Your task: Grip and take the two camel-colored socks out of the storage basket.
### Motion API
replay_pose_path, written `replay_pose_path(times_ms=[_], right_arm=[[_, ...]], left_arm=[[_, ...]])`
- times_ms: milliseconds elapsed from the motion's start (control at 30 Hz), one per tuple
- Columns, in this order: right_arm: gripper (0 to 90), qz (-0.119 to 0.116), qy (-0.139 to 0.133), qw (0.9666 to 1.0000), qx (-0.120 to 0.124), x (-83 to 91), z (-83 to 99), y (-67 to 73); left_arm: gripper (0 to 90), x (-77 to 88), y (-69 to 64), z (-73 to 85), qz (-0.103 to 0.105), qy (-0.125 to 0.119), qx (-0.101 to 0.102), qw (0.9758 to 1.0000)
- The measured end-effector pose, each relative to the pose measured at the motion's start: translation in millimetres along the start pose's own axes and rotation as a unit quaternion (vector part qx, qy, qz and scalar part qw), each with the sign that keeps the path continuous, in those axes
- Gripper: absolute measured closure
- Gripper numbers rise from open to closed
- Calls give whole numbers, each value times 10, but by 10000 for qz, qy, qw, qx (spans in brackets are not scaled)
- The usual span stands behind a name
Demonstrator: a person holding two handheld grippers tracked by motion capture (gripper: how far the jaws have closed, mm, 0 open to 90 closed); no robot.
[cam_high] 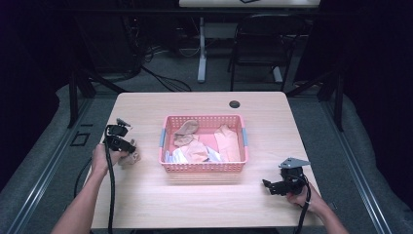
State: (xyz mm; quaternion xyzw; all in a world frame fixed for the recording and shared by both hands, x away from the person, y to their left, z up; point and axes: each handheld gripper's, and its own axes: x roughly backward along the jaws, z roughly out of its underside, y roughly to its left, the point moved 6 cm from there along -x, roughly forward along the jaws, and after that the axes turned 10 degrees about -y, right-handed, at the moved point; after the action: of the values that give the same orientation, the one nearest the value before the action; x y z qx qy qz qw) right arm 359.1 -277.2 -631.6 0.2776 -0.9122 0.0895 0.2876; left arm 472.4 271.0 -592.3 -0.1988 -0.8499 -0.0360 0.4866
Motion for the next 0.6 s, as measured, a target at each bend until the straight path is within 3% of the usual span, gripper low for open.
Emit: replay_pose_path(times_ms=[133, 200, 233, 267, 500, 600], right_arm=[[0, 1, -3, 10000, 0, 0, 0, 0], [0, 2, -3, 10000, -1, 0, 0, 0], [0, 1, -4, 10000, -2, -1, 0, 0], [0, 2, -4, 10000, -2, 0, 0, 0], [0, -2, 4, 10000, 2, 0, 0, 0], [0, -16, -6, 10000, -7, -3, 0, 2]], left_arm=[[748, 24, 26, -2, -6, -198, 119, 9997], [603, 54, 36, -18, -89, -285, 151, 9994], [603, 81, 43, -29, -176, -343, 175, 9991], [536, 103, 45, -39, -212, -399, 183, 9988], [282, 331, -1, -140, -326, -752, -9, 9966], [245, 452, -43, -224, -307, -970, -46, 9948]])
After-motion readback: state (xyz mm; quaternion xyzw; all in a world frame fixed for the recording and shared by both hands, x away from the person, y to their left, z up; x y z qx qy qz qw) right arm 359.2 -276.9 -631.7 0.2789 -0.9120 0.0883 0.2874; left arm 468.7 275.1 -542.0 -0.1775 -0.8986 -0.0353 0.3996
